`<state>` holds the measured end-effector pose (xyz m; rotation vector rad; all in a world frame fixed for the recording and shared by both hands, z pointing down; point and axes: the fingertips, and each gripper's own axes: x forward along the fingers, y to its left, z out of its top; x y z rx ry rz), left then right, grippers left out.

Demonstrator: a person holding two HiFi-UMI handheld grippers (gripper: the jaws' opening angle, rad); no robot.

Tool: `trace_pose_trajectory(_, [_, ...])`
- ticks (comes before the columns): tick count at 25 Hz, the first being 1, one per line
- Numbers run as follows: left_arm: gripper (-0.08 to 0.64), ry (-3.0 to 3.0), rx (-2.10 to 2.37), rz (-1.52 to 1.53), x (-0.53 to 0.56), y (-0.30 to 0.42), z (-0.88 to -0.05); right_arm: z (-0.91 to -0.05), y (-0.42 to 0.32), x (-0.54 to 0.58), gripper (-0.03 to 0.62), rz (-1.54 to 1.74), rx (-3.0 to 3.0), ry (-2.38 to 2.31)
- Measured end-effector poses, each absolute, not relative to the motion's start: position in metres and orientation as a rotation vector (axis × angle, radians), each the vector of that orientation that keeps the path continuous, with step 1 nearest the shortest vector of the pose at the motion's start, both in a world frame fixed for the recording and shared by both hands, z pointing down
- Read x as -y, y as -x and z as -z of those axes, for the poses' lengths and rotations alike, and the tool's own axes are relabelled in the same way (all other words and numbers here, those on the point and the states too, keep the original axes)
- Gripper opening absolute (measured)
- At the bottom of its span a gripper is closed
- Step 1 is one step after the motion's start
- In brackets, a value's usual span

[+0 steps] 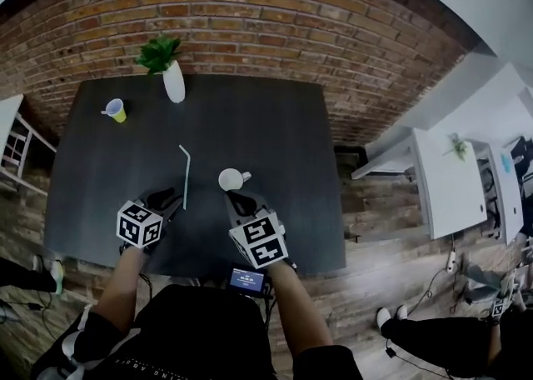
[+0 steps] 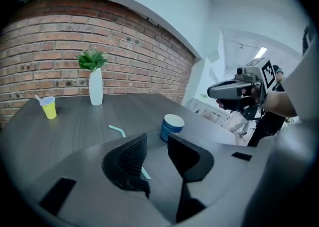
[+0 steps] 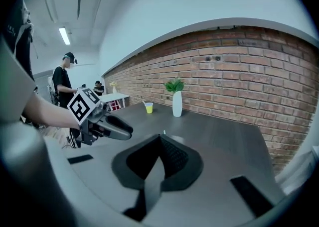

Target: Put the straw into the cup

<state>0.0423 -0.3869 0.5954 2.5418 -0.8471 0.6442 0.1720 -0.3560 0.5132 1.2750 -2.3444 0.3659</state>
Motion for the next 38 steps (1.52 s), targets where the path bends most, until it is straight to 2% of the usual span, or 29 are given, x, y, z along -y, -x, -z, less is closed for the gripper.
trace_pose_trajectory(18, [0.123, -2.178, 1.024, -0.986, 0.423, -0.040, -0.708, -0.557, -0.151, 0.378, -0.009, -0.476, 2.361, -1.116])
trace_pose_trajectory(33, [0.118, -2.060, 1.085, -1.117, 0.430, -0.046, -0.731, -0.574, -0.172, 0.385, -0.008, -0.542, 2.347, -1.130])
trace_pose_trajectory(35, [0.107, -2.062, 1.076, -1.125, 0.430, -0.046, -0.731, -0.576, -0.174, 0.384, -0.008, -0.545, 2.347, -1.131])
trace_pose_trajectory(36, [0.066, -2.068, 1.068, -1.130, 0.430, -0.047, -0.732, -0.577, -0.174, 0.384, -0.008, -0.548, 2.346, -1.132])
trace_pose_trajectory(38, [0.049, -2.081, 1.043, -1.135, 0.430, -0.049, -0.734, -0.578, -0.176, 0.383, -0.009, -0.553, 2.344, -1.139])
